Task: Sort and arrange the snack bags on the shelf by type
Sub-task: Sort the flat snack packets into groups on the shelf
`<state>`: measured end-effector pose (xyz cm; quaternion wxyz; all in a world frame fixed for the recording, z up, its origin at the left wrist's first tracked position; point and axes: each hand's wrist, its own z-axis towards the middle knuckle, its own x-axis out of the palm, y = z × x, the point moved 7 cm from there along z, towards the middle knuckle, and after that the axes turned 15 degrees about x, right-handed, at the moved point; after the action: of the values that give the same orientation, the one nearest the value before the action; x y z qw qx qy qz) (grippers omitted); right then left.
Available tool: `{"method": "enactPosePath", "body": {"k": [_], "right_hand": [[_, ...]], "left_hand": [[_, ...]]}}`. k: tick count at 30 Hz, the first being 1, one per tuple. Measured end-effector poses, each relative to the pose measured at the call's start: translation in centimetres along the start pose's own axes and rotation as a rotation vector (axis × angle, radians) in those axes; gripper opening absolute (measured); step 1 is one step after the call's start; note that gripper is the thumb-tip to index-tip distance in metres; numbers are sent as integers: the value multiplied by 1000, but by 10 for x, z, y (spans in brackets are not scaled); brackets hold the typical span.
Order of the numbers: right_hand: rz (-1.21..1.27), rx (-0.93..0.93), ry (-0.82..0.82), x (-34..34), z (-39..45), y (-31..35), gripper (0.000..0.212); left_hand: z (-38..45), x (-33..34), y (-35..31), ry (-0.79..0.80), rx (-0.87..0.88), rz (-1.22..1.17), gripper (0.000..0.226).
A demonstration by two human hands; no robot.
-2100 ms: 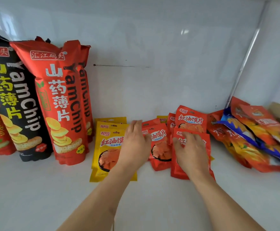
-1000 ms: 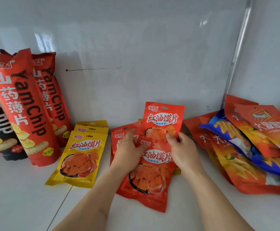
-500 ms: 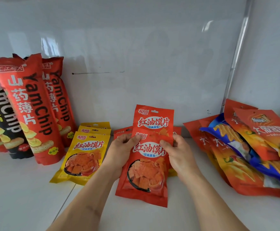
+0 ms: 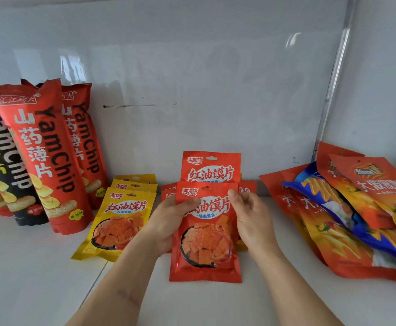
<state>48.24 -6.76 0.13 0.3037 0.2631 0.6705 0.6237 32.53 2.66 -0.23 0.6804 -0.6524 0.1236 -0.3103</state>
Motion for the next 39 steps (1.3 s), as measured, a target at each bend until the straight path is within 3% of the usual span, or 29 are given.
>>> {"method": "enactPosePath", "body": {"k": [5, 8, 12, 21, 26, 30, 34, 39], "right_hand": [[-263, -60, -215, -11, 5, -2, 29], [-438, -12, -329, -15, 9, -11, 43], [-623, 106, -336, -14, 13, -24, 64], [-623, 26, -357, -10, 14, -19, 64], [-343, -18, -284, -11, 14, -12, 74], [-159, -17, -197, -13, 16, -9, 48], [-25, -22, -167, -22, 14, -4, 45], [81, -68, -248, -37, 11, 1, 39]], "left_hand": [[4, -26, -6, -110, 12, -7, 27], [6, -32, -2, -157, 4, 10, 24], [9, -35, 1, -200, 4, 24, 24], [15, -42, 5, -260, 20, 13, 20], [19, -54, 4, -329, 56, 55, 22], [22, -64, 3, -372, 74, 57, 23], [24, -69, 2, -393, 103, 89, 25], [25, -69, 3, -405, 127, 132, 24]]}}
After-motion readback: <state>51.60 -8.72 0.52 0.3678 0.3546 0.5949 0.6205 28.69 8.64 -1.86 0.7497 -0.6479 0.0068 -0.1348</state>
